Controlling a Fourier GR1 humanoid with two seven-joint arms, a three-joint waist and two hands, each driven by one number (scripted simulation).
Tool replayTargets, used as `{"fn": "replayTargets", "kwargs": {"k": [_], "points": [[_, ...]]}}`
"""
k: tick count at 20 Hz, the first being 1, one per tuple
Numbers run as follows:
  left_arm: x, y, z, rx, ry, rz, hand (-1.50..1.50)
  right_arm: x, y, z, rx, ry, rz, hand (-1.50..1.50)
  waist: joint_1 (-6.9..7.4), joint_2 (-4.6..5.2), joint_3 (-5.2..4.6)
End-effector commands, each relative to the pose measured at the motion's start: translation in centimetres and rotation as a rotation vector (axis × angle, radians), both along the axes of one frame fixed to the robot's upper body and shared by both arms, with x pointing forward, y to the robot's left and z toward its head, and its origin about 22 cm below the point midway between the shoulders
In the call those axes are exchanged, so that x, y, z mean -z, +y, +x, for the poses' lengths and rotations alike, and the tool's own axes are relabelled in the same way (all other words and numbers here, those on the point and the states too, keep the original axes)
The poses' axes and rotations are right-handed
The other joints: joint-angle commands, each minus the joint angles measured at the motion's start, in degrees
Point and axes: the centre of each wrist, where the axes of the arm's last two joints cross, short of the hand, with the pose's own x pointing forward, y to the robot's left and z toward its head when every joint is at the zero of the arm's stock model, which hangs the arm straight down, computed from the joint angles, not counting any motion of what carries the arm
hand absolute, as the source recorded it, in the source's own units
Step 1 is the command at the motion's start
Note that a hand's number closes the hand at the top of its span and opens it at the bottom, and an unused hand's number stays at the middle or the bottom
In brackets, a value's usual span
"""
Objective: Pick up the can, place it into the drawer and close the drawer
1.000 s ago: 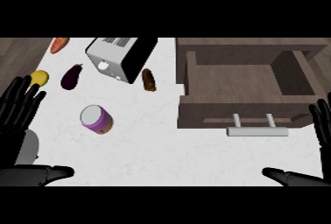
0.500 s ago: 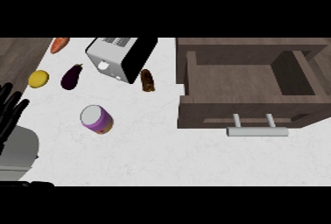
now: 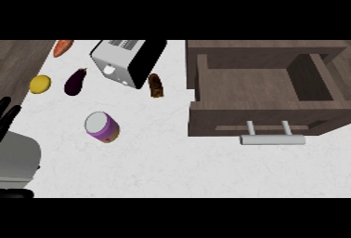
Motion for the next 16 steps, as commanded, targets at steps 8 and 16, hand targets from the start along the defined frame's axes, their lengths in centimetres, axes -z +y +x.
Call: {"fn": "replayTargets", "kwargs": {"k": [8,16], "points": [[1.9,-0.6,3.0,0.035,0.085,-0.139,-1.50,0.7,-1.0,-0.6,-0.002,-0.013,0.001,-1.50,0.06,0.04,-0.01],[3.8,-2.7,6.4,0.005,0.100,-0.145,-1.50,0.0,-3.0,-2.8,0.009,0.013,0.006,-1.50,-0.15,0.05,0.00]]}}
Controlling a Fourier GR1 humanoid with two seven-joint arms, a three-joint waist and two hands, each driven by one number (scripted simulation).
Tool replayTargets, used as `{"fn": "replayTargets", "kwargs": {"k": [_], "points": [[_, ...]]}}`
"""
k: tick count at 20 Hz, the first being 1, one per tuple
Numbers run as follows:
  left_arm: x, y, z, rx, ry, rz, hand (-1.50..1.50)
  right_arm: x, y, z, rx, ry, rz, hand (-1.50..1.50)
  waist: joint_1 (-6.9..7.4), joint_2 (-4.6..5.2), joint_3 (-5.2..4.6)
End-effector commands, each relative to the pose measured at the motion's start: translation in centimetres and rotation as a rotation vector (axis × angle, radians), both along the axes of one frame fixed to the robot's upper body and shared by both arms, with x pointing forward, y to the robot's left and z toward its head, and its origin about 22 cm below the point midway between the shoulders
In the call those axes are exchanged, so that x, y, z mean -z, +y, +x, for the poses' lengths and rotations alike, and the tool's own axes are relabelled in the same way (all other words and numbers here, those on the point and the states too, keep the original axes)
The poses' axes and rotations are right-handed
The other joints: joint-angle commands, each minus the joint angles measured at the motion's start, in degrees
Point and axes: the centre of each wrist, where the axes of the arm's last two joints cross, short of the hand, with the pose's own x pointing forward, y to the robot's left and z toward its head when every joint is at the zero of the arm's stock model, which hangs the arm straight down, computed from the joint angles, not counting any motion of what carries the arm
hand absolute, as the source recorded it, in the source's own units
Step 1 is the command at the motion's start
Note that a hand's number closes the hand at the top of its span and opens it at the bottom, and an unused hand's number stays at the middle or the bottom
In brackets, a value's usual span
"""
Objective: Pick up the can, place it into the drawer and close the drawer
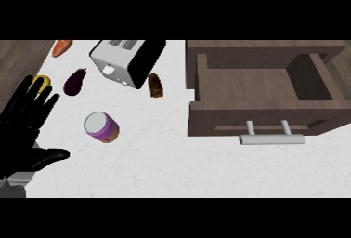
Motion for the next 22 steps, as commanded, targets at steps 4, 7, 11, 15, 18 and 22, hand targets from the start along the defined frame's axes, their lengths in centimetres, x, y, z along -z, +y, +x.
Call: {"fn": "replayTargets", "kwargs": {"k": [4,7,11,15,18,22], "points": [[3.5,-3.3,1.8,-0.002,0.044,0.015,-1.50,0.3,-1.4,-1.4,0.009,-0.003,0.004,-1.50,-0.10,0.01,0.01],[4.6,-2.0,2.4,-0.006,0.028,0.018,-1.50,-0.7,-0.4,-0.7,-0.018,-0.020,-0.007,-1.50,0.12,0.01,0.00],[8.2,-1.1,1.6,-0.028,0.055,0.058,-1.50,0.6,-3.2,-0.7,-0.007,0.002,0.009,-1.50,0.20,0.03,0.01],[9.4,-0.2,2.8,-0.072,0.077,0.053,-1.50,0.9,-0.8,-4.0,0.008,0.008,0.007,-1.50,-0.25,0.00,0.00],[10.5,1.4,3.7,-0.105,0.080,0.061,-1.50,-0.4,-2.5,-3.6,0.000,0.005,-0.003,-1.50,-0.20,0.03,-0.01],[13.7,1.5,2.1,-0.123,0.076,0.057,-1.50,-1.0,-2.6,-2.0,0.007,-0.010,0.003,-1.50,0.10,0.04,-0.02]]}}
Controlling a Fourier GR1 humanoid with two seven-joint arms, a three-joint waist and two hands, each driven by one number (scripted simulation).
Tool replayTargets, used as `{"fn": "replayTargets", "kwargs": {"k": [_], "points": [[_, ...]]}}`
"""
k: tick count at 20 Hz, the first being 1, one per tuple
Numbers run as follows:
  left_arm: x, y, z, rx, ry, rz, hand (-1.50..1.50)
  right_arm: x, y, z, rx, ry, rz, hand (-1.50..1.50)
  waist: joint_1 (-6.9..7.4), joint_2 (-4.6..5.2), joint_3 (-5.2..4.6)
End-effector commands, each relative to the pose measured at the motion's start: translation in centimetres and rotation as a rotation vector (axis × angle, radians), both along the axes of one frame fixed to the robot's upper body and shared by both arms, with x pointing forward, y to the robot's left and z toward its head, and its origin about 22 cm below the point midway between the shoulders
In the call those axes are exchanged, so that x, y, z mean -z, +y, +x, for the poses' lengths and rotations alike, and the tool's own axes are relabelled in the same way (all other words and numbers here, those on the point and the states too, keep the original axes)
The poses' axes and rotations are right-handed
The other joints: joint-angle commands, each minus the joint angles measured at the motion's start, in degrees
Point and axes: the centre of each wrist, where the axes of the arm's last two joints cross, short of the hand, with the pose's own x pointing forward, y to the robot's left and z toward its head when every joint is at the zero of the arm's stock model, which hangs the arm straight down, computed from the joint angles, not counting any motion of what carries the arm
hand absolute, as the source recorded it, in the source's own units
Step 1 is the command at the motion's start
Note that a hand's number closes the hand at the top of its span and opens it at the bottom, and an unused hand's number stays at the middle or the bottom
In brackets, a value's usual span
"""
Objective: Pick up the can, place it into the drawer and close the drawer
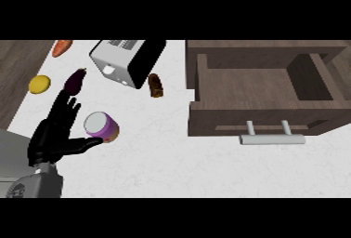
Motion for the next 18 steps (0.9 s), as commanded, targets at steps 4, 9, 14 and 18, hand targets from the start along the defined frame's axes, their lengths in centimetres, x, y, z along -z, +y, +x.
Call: {"fn": "replayTargets", "kwargs": {"k": [4,9,14,18], "points": [[3.7,2.0,-0.3,-0.050,0.022,0.024,-1.50,-1.2,0.2,-0.7,-0.009,-0.005,-0.003,-1.50,-0.04,-0.01,-0.02],[7.2,4.4,-0.7,-0.064,0.035,0.007,-1.50,-0.8,0.6,0.2,-0.015,-0.001,-0.012,-1.50,-0.13,0.09,-0.04],[8.9,4.2,-0.7,-0.053,0.056,0.007,-1.50,-1.4,1.3,-1.4,-0.017,-0.017,-0.010,-1.50,-0.33,0.05,-0.05],[9.5,2.9,0.1,-0.056,0.088,-0.019,-1.50,-1.4,0.7,-1.7,-0.021,-0.012,-0.016,-1.50,-0.17,0.02,-0.02]]}}
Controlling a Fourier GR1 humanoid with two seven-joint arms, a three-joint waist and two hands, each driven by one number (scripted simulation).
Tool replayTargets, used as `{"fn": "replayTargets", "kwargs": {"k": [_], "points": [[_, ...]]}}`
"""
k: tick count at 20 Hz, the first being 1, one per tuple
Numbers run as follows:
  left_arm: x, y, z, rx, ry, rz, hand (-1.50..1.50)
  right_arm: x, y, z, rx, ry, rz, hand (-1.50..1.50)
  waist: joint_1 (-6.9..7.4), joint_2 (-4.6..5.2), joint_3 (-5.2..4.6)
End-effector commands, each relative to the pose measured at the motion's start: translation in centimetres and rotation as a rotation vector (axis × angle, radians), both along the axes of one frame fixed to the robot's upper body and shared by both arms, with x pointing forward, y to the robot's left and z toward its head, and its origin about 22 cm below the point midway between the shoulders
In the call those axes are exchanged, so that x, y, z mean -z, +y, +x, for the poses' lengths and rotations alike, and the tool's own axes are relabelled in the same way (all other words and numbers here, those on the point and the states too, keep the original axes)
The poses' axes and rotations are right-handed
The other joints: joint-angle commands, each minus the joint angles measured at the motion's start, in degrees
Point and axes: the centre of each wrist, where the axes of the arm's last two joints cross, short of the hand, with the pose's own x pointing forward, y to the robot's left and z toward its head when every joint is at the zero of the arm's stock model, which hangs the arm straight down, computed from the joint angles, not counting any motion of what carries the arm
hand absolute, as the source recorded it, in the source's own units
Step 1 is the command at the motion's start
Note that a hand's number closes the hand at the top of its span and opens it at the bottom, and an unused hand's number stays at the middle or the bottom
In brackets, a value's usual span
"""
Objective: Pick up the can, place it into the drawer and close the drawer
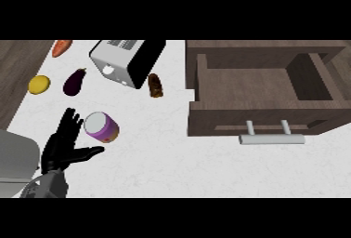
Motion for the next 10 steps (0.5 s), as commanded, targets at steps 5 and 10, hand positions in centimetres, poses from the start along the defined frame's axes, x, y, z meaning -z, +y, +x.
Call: {"fn": "replayTargets", "kwargs": {"k": [5,10], "points": [[2.6,-1.4,1.2,0.005,0.016,-0.044,-1.50,0.7,0.6,-0.7,0.003,0.002,0.015,-1.50,-0.37,0.08,-0.02],[2.2,0.5,2.0,0.010,0.023,-0.083,-1.50,-0.1,-0.1,-0.1,0.008,-0.007,0.005,-1.50,-0.17,0.11,-0.03]]}}
